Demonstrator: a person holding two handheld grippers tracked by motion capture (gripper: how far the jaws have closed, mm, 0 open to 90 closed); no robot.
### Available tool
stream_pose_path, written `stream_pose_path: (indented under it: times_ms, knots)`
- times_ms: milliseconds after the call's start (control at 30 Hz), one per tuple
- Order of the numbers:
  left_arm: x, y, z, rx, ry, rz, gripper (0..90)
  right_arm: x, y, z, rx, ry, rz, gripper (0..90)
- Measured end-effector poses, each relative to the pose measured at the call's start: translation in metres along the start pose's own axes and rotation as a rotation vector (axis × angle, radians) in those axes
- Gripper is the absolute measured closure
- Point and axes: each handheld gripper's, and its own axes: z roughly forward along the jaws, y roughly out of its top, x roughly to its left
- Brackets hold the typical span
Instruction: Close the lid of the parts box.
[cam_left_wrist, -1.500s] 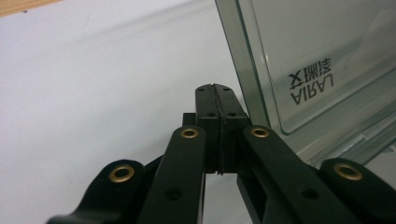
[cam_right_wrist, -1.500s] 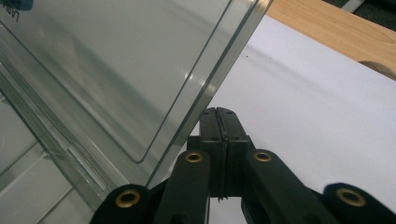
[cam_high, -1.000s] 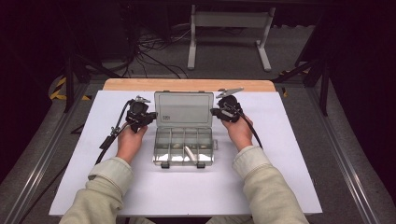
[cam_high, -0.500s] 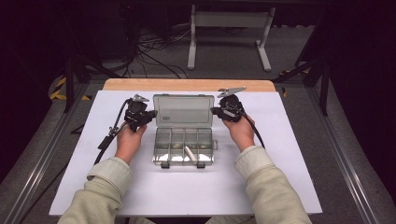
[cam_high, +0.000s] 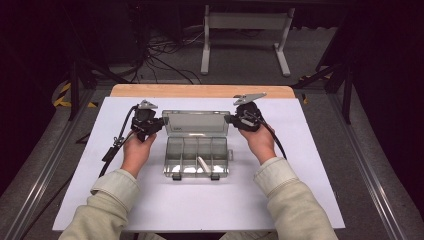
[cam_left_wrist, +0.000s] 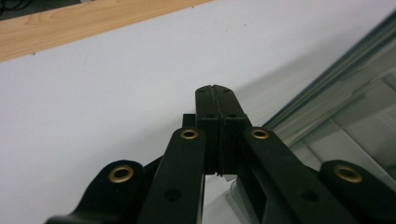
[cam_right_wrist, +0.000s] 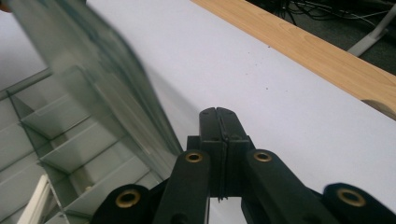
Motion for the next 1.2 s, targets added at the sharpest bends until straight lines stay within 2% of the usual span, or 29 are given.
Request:
stream_pose_path:
  times_ms: [233,367,567,733,767,933,1100,1200]
  knots:
    - [0.001,-0.003,-0.012,-0.021,-0.022,-0.009,89.8,0.006,0.001,-0.009,-0.001,0.016,-0.024,90.0]
    - [0.001,-0.004,-0.016,-0.024,-0.019,0.004,89.8,0.009,0.001,-0.013,-0.010,0.029,-0.026,90.0]
    - [0.000,-0.005,-0.024,-0.024,-0.040,0.013,89.8,0.016,0.000,-0.020,-0.017,0.045,-0.044,90.0]
    - [-0.005,-0.007,-0.034,-0.035,-0.051,0.042,89.8,0.019,-0.003,-0.027,-0.016,0.055,-0.050,90.0]
    - [-0.008,-0.008,-0.037,-0.026,-0.048,0.056,89.8,0.021,-0.004,-0.029,-0.018,0.059,-0.048,90.0]
    - [-0.012,-0.011,-0.045,-0.012,-0.069,0.060,89.8,0.027,-0.007,-0.033,-0.016,0.071,-0.053,90.0]
    - [-0.015,-0.014,-0.053,0.000,-0.096,0.044,89.8,0.034,-0.008,-0.038,-0.002,0.083,-0.067,90.0]
    - [-0.017,-0.014,-0.057,0.007,-0.094,0.048,89.9,0.036,-0.008,-0.040,0.010,0.086,-0.063,90.0]
